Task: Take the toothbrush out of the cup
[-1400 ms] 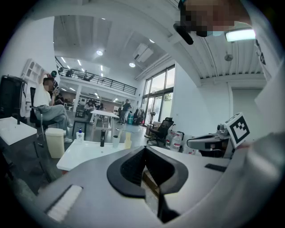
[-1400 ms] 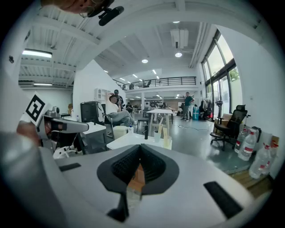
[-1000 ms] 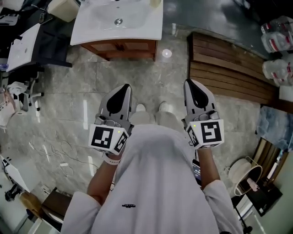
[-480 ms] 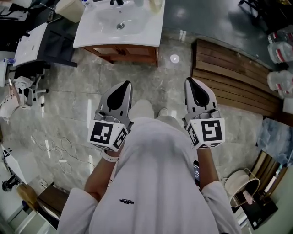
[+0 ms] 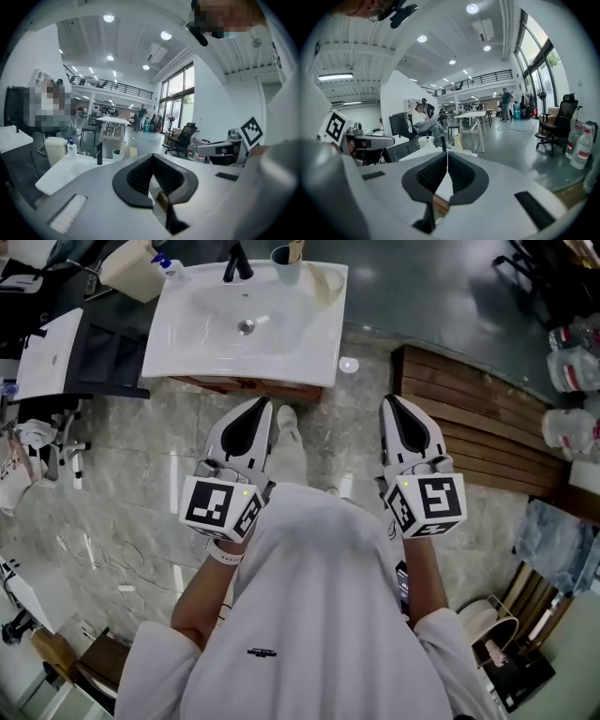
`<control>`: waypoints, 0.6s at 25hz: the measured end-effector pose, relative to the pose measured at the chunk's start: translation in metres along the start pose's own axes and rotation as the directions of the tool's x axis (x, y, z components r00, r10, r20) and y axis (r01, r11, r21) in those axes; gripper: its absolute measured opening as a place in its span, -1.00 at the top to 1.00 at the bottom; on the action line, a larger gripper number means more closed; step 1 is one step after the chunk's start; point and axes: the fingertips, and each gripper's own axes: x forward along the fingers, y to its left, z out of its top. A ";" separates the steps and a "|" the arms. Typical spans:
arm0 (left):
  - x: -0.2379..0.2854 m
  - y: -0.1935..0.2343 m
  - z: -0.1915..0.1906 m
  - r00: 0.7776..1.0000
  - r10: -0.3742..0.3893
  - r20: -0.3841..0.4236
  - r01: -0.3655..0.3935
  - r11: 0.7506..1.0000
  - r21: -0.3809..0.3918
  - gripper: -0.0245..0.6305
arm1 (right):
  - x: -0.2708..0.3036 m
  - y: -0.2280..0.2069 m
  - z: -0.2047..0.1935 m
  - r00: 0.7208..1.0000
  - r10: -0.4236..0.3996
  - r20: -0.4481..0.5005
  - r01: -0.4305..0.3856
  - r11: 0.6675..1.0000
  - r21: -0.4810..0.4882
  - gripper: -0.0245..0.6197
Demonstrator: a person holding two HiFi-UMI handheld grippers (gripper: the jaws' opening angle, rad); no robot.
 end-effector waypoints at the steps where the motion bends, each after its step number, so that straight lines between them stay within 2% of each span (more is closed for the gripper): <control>1: 0.015 0.014 0.006 1.000 -0.007 0.000 0.007 1.000 -0.007 0.91 | 0.017 -0.005 0.007 1.000 -0.009 -0.003 0.009 1.000 0.003 0.90; 9: 0.104 0.108 0.053 0.997 -0.081 -0.015 0.080 0.996 -0.029 0.91 | 0.139 -0.014 0.067 0.998 -0.062 -0.013 0.061 0.997 -0.050 0.90; 15: 0.162 0.138 0.072 0.993 -0.112 -0.031 0.111 0.994 -0.013 0.91 | 0.196 -0.029 0.085 0.997 -0.072 -0.023 0.070 0.996 -0.056 0.90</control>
